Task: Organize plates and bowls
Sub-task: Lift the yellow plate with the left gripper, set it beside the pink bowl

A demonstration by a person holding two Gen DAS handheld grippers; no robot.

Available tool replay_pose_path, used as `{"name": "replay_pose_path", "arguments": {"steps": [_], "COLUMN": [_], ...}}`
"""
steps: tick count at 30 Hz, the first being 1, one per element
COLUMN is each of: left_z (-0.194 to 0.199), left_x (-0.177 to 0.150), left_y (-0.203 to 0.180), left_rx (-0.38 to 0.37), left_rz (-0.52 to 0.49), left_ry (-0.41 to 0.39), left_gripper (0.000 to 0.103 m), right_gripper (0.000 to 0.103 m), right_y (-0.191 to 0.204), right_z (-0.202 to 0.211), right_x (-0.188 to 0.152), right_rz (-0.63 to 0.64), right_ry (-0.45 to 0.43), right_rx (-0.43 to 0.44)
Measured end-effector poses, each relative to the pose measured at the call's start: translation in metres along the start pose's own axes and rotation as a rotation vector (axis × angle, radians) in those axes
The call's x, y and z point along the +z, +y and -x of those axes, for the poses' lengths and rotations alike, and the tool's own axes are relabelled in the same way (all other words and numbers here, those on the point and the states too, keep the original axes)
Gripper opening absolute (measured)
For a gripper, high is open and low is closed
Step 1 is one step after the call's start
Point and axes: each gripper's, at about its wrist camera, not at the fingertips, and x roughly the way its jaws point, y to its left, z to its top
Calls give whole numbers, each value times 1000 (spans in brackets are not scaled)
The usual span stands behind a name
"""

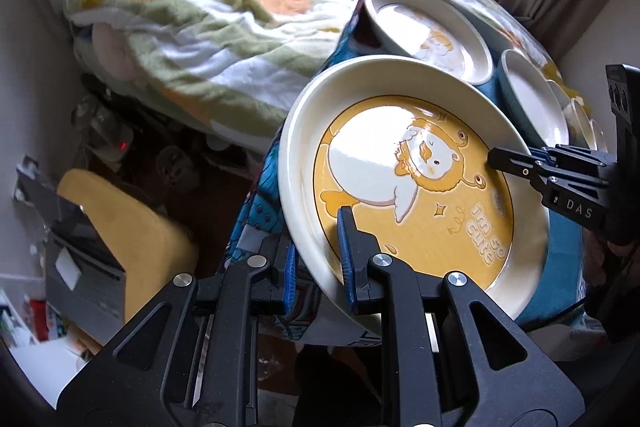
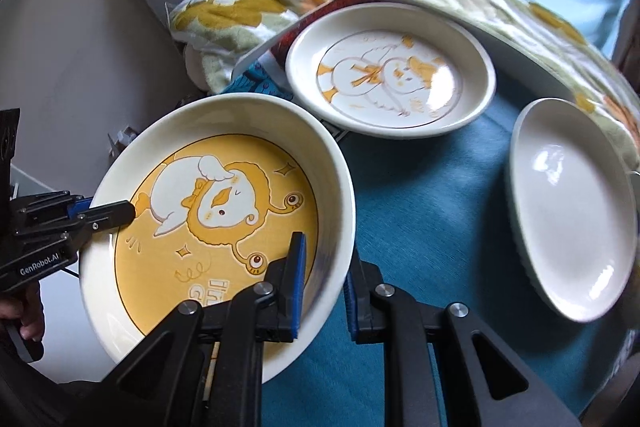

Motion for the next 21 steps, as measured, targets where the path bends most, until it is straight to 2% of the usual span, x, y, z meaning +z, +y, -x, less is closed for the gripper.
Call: {"name": "replay_pose_path", "arguments": {"steps": [4,10,16,21], "left_z": [13,24,19,9], "left_x": [7,17,13,-5], "left_y": [-22,-73,-143,-206], "left_rx": [-12,-78,-173,-237], "left_rz": [-79,-233,-384,-486], "left_ry": [-36,-66,-50,-21], "left_gripper": [15,15,15,15], "right_gripper": [16,16,16,16], "right_y": [-9,-32,-65,-95], "right_z": [24,67,114,145], "right_x": [-13,-46,-103,-149], "right_rz": [-53,-185,-329,-438], "right_ry": [-64,-150,-193,-202], "right_rx": [-29,-114,-223,-287]}}
